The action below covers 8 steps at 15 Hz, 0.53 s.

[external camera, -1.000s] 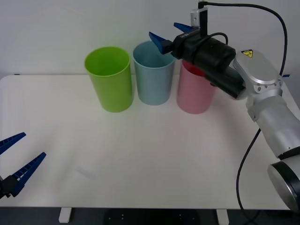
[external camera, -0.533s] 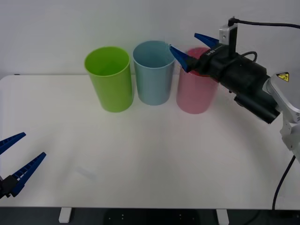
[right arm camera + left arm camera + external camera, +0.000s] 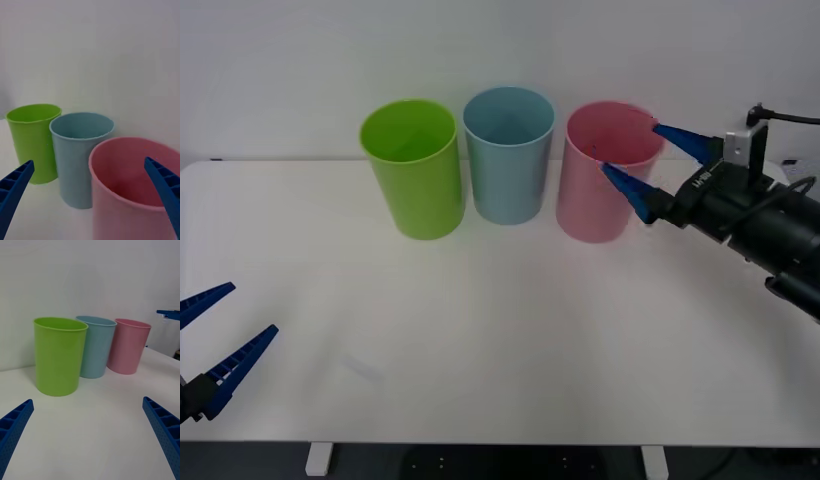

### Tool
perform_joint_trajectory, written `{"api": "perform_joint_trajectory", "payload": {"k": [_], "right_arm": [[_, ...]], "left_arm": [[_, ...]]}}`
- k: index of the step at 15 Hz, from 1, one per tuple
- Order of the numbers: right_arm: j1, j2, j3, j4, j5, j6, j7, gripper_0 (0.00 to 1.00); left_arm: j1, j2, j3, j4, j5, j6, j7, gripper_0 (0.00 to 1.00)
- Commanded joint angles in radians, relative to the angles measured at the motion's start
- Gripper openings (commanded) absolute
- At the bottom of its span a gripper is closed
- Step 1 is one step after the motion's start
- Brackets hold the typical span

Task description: Grasp the object on the table and drop it into the matching bin: aluminum can to the light blue bin, PET bottle to the pink bin.

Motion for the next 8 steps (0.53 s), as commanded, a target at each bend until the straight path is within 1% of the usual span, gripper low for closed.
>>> {"api": "perform_joint_trajectory", "payload": {"k": [1, 4, 8], "right_arm": [[0.096, 0.000, -0.068, -0.010, -0.014, -0.095, 0.086, 1.00], [0.229, 0.003, -0.148, -0.069, -0.016, -0.169, 0.109, 1.00], [0.404, 0.003, -0.221, -0.191, -0.016, -0.181, 0.109, 1.00]], "left_arm": [[0.000, 0.000, 0.000, 0.000, 0.000, 0.000, 0.000, 1.00], [0.000, 0.000, 0.000, 0.000, 0.000, 0.000, 0.000, 1.00], [0.000, 0.000, 0.000, 0.000, 0.000, 0.000, 0.000, 1.00]]}}
